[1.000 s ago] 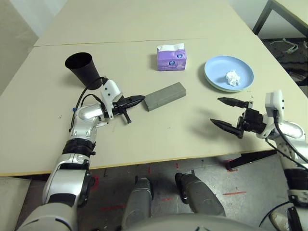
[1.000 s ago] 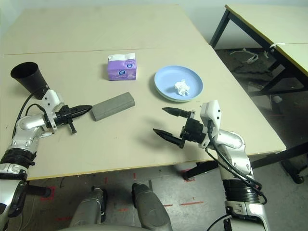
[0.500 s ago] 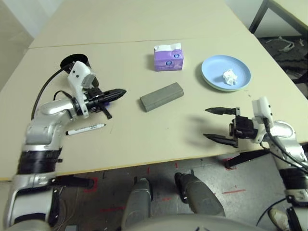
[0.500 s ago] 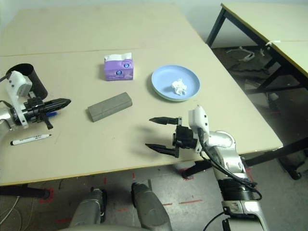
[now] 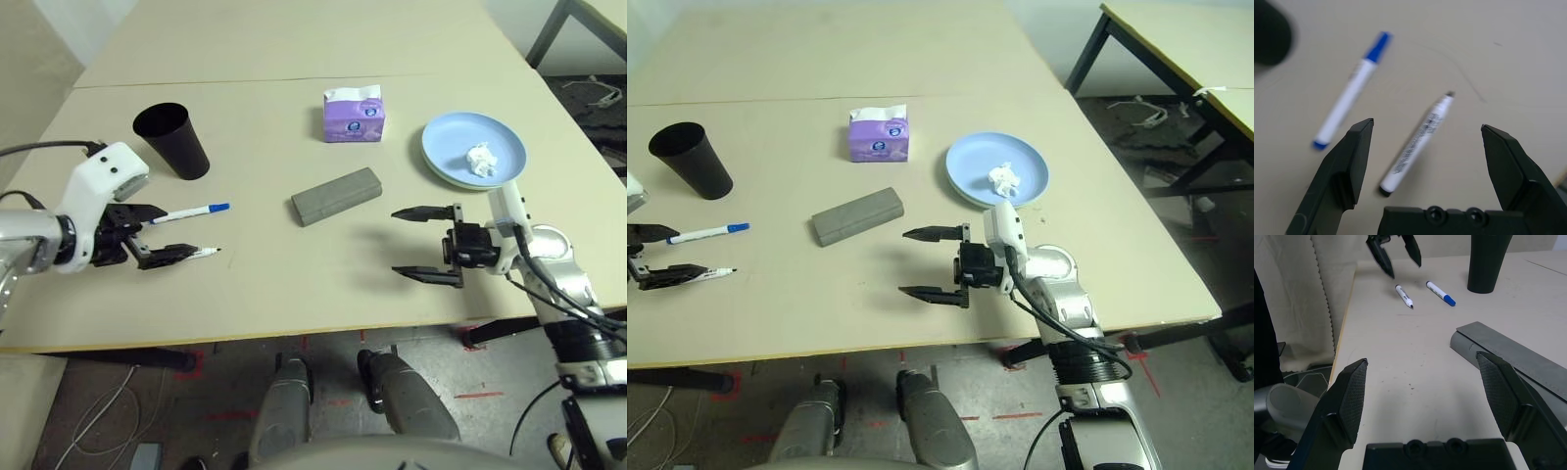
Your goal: Organize and tidy the items on the table.
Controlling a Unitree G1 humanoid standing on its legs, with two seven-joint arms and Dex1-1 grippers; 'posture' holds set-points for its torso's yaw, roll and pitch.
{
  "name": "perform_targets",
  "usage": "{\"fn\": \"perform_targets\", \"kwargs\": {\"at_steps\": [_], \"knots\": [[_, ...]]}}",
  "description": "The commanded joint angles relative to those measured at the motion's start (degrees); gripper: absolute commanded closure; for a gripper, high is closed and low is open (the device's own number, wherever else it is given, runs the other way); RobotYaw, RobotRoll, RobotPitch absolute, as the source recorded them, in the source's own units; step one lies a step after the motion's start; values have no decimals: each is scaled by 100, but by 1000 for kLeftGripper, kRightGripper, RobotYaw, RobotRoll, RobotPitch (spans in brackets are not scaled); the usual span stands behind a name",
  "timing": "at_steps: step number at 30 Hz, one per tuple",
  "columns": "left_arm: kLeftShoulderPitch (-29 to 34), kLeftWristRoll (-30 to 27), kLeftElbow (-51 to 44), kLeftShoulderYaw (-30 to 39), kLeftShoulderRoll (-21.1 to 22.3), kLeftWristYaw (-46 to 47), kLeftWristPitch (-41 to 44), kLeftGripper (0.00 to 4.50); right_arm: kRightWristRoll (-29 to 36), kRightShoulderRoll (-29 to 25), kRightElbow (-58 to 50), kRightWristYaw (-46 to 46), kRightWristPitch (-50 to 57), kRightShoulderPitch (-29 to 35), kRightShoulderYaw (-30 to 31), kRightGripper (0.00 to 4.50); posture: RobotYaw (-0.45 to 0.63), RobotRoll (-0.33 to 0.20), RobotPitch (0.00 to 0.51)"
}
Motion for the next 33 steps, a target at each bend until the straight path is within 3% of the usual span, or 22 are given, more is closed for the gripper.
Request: {"fn": "perform_targets", "kwargs": {"at_steps": [1, 6, 12, 21, 27, 33], "knots": [[-303, 479, 428, -539, 124, -331, -635, 31, -23, 40, -153, -45, 49, -11, 102, 0, -113, 0, 200], [-942, 930, 1051, -1212, -119, -807, -1300, 31, 2, 51, -379, -169, 137, 65, 121, 0, -141, 0, 205], [-1236, 1519, 1679, -1681, -225, -1233, -2029, 31, 25, 6, -585, -287, 196, 204, 114, 0, -161, 0, 206], [-1216, 2051, 2316, -1875, -367, -1514, -2804, 31, 15, -22, -670, -337, 240, 231, 127, 0, -163, 0, 200], [-1191, 2251, 2731, -1793, -729, -1202, -3425, 31, 26, -36, -709, -351, 299, 161, 134, 0, -162, 0, 193], [-1182, 2399, 3273, -1623, -1225, -823, -4211, 1880, 17, -6, -802, -406, 345, 169, 175, 0, -164, 0, 190]]}}
